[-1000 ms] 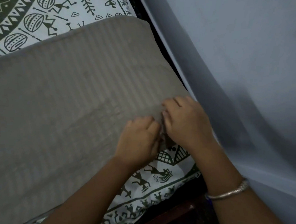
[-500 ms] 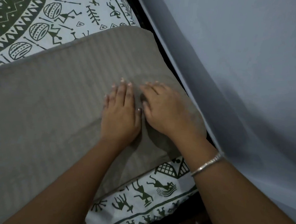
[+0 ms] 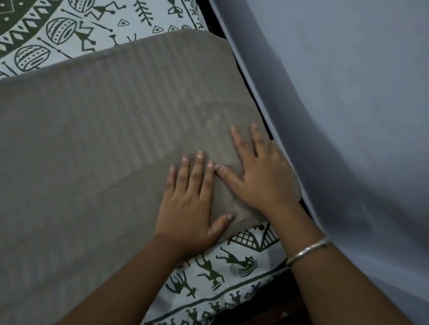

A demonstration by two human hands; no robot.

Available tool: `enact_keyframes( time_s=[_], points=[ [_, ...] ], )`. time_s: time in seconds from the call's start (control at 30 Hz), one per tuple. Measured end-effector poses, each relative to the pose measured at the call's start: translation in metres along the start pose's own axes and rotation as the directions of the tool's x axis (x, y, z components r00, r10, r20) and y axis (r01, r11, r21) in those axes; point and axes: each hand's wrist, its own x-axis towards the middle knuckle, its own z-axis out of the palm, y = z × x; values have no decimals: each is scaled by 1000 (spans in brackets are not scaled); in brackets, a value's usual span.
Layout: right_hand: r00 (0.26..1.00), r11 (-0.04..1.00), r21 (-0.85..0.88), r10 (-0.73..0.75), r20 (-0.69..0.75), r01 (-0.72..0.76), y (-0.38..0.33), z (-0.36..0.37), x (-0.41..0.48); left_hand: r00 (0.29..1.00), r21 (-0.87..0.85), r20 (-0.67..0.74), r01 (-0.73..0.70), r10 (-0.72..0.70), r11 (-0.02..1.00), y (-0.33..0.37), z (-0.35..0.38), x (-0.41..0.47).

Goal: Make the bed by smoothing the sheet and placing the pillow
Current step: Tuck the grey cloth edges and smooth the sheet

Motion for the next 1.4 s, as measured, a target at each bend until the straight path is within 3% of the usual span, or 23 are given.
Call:
enact_keyframes(
  time_s=[0.1,0.23,0.33,0.4,0.47,0.5,0.53,0.57,0.6,0.63,0.67,0.7,0.8,0.87,0.9,0.93,1.0,1.07,1.13,1.23,1.4],
  points=[
    [969,963,111,246,26,-247,8,5,-15,994,3,35,-104,104,995,10,3,-15],
    [828,716,437,542,143,-544,17,7,-34,995,59,17,-95,94,994,19,-6,-14],
    [749,504,668,651,123,-548,18,-3,-33,992,127,16,-127,126,984,28,-15,-5],
    [727,486,723,686,32,-490,15,-12,-30,994,85,-19,-102,104,991,33,-25,0],
    [716,483,769,696,-48,-418,8,-24,-26,998,-65,-54,15,-19,998,36,-42,6],
    [705,382,860,708,-38,-338,6,-30,-23,993,-139,-36,106,-112,985,34,-50,9],
    [704,162,959,708,52,-233,3,-36,-20,981,-208,-39,180,-192,961,32,-55,12],
    [740,-142,981,645,193,-132,0,-43,-19,969,-277,-72,207,-235,938,28,-57,15],
    [800,-440,896,515,308,-62,-3,-46,-19,963,-359,-94,203,-252,911,26,-57,18],
    [846,-645,764,391,362,-28,-6,-48,-20,956,-480,-81,210,-282,852,24,-59,21],
    [866,-751,660,317,386,-20,-8,-48,-22,947,-635,-12,240,-320,734,22,-62,24],
    [868,-794,608,291,402,-16,-11,-44,-23,929,-786,77,281,-363,552,21,-63,28],
    [859,-788,610,255,445,-82,-30,-30,-32,812,-930,340,364,-475,-43,11,-67,34],
    [872,-564,797,255,419,-218,-48,-19,-36,773,-859,486,336,-408,-386,0,-72,37],
    [898,-402,880,241,368,-253,-56,-16,-37,775,-800,531,324,-344,-504,-4,-76,38],
    [924,-260,932,220,313,-254,-64,-13,-36,787,-765,543,318,-295,-560,-8,-81,38],
    [944,-39,978,258,207,-204,-77,-9,-34,804,-769,530,322,-269,-553,-11,-91,38],
    [906,156,972,410,100,-178,-82,-8,-29,824,-801,507,344,-252,-490,-13,-96,39],
    [865,233,959,502,20,-158,-83,-5,-26,854,-839,481,383,-197,-387,-15,-97,39],
    [840,141,972,536,83,-186,-79,2,-23,897,-892,433,411,-93,-190,-18,-94,38],
    [835,-290,943,470,287,-160,-71,3,-29,957,-948,282,266,67,176,-11,-90,32]
  ],
)
